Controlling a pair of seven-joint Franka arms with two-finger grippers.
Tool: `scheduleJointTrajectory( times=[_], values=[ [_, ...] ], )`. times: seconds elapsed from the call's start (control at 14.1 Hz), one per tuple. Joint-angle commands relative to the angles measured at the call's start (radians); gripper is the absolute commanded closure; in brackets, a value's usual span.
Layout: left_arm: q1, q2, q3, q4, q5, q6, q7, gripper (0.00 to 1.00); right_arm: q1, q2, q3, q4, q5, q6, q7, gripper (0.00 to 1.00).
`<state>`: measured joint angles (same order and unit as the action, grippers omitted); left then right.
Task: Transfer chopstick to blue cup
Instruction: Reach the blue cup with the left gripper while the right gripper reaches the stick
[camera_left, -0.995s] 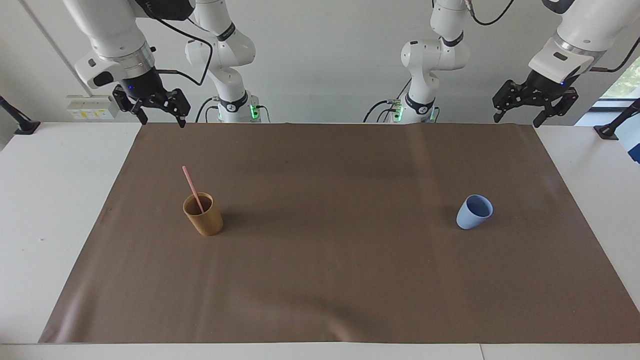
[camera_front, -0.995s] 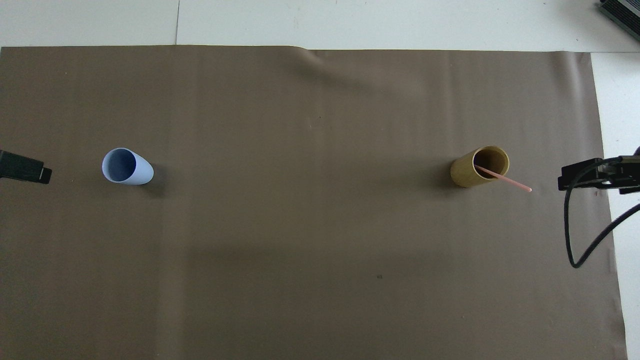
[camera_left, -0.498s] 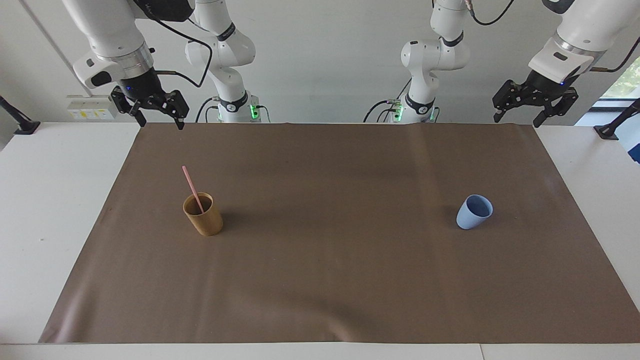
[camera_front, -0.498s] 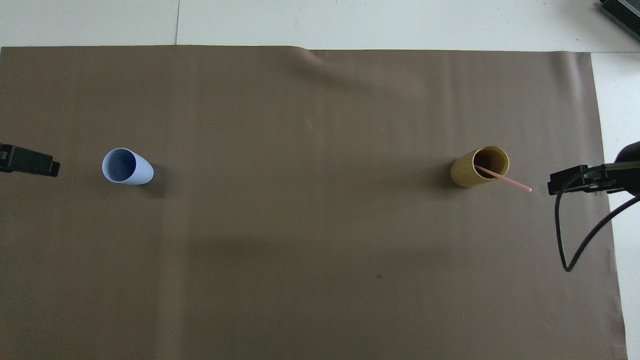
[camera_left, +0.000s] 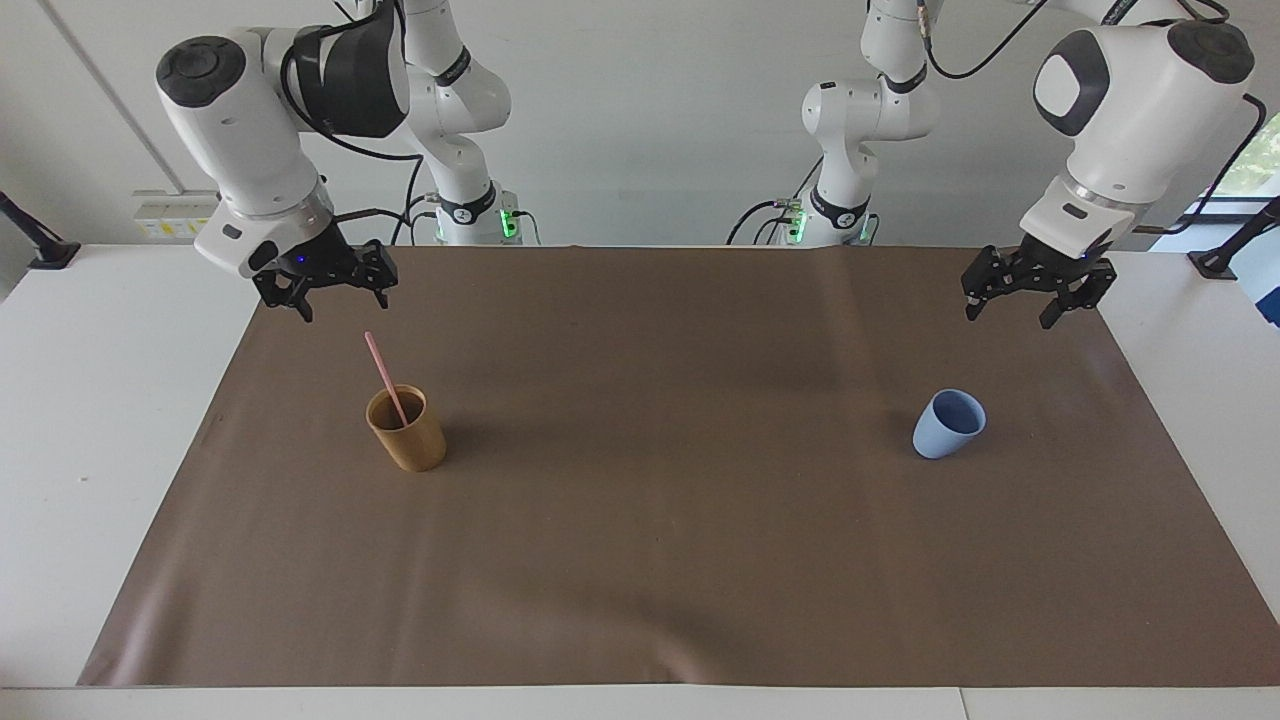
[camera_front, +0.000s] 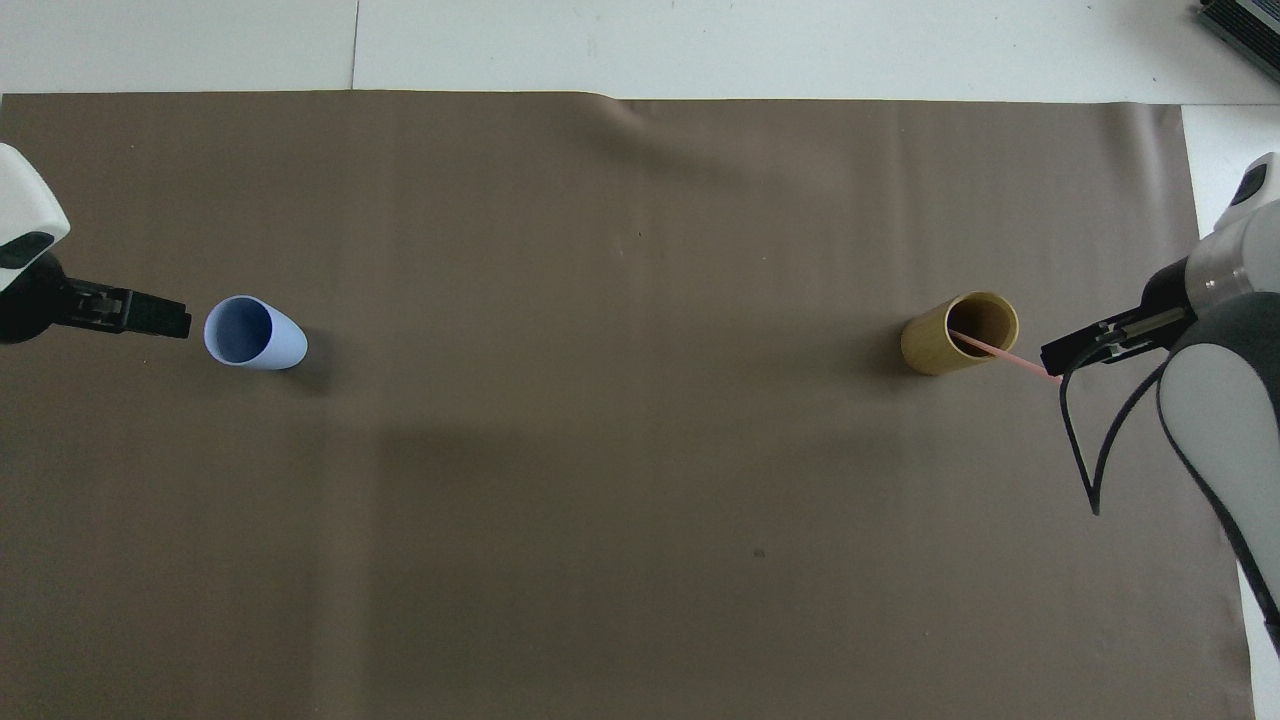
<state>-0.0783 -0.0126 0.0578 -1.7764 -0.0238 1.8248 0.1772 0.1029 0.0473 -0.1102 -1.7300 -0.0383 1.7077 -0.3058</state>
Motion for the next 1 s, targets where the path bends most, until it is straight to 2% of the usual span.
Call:
scheduleJointTrajectory(
  times=[0.0,0.21,0.5,0.64,0.92],
  values=[
    [0.029,-0.003,-0.004,-0.087,0.004,0.100,0.014,0.00,0.007,0.064,0.006,-0.005,-0.023,0.039,-0.102,0.00],
    [0.058,0.074,-0.004,-0.095,0.002,0.174,0.016,0.00,0.015,0.085,0.006,-0.049,-0.031,0.098,-0.216,0.00],
    [0.071,0.155,-0.004,-0.123,-0.010,0.252,0.015,0.00,0.015,0.092,0.006,-0.080,-0.049,0.109,-0.230,0.00],
    [0.071,0.160,-0.004,-0.182,-0.025,0.327,0.014,0.00,0.001,0.086,0.006,-0.121,-0.054,0.110,-0.245,0.00],
    [0.071,0.172,-0.004,-0.190,-0.048,0.346,0.013,0.00,0.003,0.086,0.006,-0.120,-0.054,0.105,-0.248,0.00]
  ],
)
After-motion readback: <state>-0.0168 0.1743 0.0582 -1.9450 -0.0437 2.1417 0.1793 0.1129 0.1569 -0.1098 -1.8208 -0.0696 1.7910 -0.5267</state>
